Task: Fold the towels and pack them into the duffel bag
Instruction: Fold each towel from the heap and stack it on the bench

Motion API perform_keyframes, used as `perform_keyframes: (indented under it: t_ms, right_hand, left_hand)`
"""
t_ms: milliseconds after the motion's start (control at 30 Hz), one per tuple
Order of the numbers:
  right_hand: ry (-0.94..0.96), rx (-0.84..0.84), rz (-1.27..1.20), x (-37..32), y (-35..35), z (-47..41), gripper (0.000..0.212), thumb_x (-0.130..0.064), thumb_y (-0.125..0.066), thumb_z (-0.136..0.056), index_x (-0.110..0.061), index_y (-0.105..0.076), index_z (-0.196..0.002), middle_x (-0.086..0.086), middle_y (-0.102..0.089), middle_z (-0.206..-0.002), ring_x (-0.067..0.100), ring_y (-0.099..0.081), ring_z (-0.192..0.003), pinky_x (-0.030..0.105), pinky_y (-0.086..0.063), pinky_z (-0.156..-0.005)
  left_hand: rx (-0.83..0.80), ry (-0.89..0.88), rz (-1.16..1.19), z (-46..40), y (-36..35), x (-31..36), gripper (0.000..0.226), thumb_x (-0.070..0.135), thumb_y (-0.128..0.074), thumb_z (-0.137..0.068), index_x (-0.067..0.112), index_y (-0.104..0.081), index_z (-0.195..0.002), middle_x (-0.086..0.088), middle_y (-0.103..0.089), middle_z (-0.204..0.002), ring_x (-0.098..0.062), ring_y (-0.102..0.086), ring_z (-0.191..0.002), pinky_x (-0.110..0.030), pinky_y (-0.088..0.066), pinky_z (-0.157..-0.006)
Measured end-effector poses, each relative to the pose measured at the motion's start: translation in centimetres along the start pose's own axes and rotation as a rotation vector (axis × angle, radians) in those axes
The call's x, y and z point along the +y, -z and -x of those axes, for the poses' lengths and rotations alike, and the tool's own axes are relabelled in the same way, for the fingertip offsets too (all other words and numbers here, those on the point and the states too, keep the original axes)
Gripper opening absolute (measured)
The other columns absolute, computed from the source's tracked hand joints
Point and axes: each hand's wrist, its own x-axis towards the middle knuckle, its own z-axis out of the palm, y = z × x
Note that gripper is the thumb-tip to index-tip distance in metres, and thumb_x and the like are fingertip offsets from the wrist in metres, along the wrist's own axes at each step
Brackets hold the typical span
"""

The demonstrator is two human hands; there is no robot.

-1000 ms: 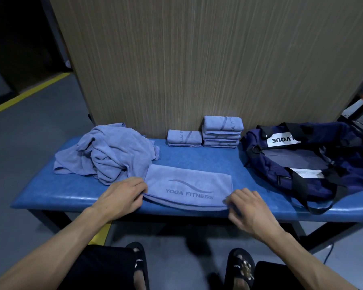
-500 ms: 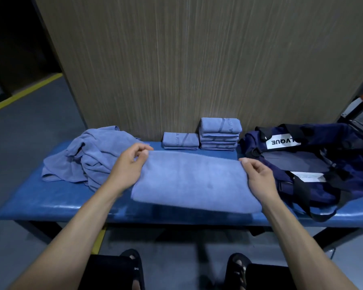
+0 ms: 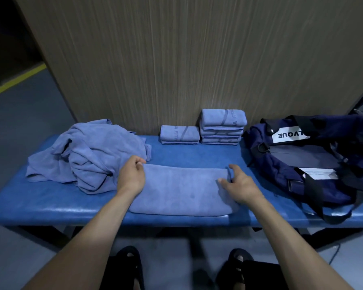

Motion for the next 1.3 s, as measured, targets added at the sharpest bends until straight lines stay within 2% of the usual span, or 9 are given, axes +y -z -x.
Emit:
perform_keyframes:
  t_ms: [133,300,500,600,667,933,1067,1200,1300]
  right_hand:
    - [0.038,0.142,0.209,0.2,-0.6,0.7,0.054,-0.036,-0.055,-0.100,-0.026,-0.035,-0.149,0.018,-0.063,-0.121,0.041,-0.057,-0.113,0.045,-0.049,-0.089]
    - [0.038,0.207,0.272,0.5,-0.8,2.1,0.049,-0.045,-0.049,-0.102,-0.021,-0.039,-0.143,0.016,-0.063,-0.124,0.041,-0.057,-0.111,0.044,-0.045,-0.084]
    - [-0.119,0.196,-0.129,0.2,-0.2,1.0,0.060,-0.058,-0.056,-0.094,-0.011,-0.055,-0.132,0.013,-0.062,-0.130,0.034,-0.056,-0.121,0.038,-0.042,-0.088]
    - [-0.144,0.204,-0.365,-0.2,0.0,0.1,0.038,-0.050,-0.070,-0.088,-0.013,-0.064,-0.088,0.008,-0.062,-0.089,0.029,-0.060,-0.087,0.035,-0.042,-0.073]
    - [-0.179,0.164,-0.431,-0.4,0.3,-0.3,0.053,-0.044,-0.076,-0.085,-0.017,-0.040,-0.057,0.004,-0.040,-0.059,0.022,-0.041,-0.059,0.034,-0.029,-0.058]
    - [-0.165,0.077,-0.543,-1.2,1.5,-1.4,0.037,-0.018,-0.076,-0.084,-0.016,-0.047,-0.061,0.000,-0.042,-0.052,0.017,-0.038,-0.047,0.025,-0.030,-0.046]
    - [0.049,0.243,-0.374,-2.1,1.8,-2.0,0.026,-0.027,-0.076,-0.085,-0.010,-0.063,-0.071,0.000,-0.067,-0.070,0.019,-0.058,-0.069,0.032,-0.043,-0.065]
    - [0.253,0.369,-0.092,-5.8,2.8,-3.4,0.016,-0.032,-0.072,-0.089,-0.019,-0.067,-0.083,-0.007,-0.067,-0.075,0.020,-0.063,-0.081,0.037,-0.051,-0.075]
    - [0.377,0.378,0.125,-10.2,2.8,-5.2,0.015,-0.034,-0.067,-0.090,-0.020,-0.066,-0.088,-0.001,-0.068,-0.079,0.026,-0.062,-0.082,0.037,-0.048,-0.065]
  left_hand:
    - [0.043,-0.022,-0.055,0.3,0.3,-0.4,0.021,0.007,-0.043,-0.100,0.013,-0.064,-0.101,-0.009,-0.070,-0.103,-0.028,-0.060,-0.094,-0.031,-0.038,-0.074]
    - [0.003,-0.088,-0.063,0.8,0.5,-0.3,0.019,0.011,-0.046,-0.102,0.015,-0.065,-0.101,-0.002,-0.069,-0.097,-0.017,-0.055,-0.086,-0.028,-0.036,-0.072]
    - [-0.060,-0.156,0.052,1.0,1.1,-0.1,0.006,0.016,-0.061,-0.098,0.021,-0.063,-0.101,0.004,-0.065,-0.091,-0.016,-0.061,-0.089,-0.023,-0.041,-0.074]
    - [-0.091,-0.191,0.101,1.0,1.8,0.4,0.010,0.017,-0.064,-0.097,0.024,-0.064,-0.103,0.012,-0.066,-0.098,-0.003,-0.059,-0.093,-0.004,-0.038,-0.073]
    - [-0.096,-0.224,0.114,0.9,2.2,0.5,0.011,0.016,-0.065,-0.097,0.025,-0.065,-0.102,0.014,-0.067,-0.099,0.001,-0.060,-0.093,-0.002,-0.038,-0.074]
    - [-0.075,-0.262,-0.039,0.2,3.3,-0.8,0.011,0.013,-0.066,-0.095,0.014,-0.071,-0.105,0.004,-0.070,-0.100,-0.014,-0.064,-0.095,-0.026,-0.048,-0.082]
    - [-0.332,-0.145,-0.116,-0.1,3.9,-1.2,0.023,0.016,-0.066,-0.096,0.012,-0.070,-0.118,0.003,-0.069,-0.106,-0.017,-0.066,-0.101,-0.021,-0.047,-0.084]
    - [-0.603,0.032,0.077,0.7,5.1,-1.0,0.019,0.008,-0.064,-0.097,0.007,-0.066,-0.116,-0.002,-0.062,-0.086,-0.011,-0.064,-0.068,-0.033,-0.063,-0.065]
    - [-0.795,0.127,0.104,1.6,6.2,-0.2,0.020,0.004,-0.065,-0.096,-0.001,-0.059,-0.114,-0.011,-0.057,-0.087,-0.012,-0.065,-0.058,-0.030,-0.059,-0.053]
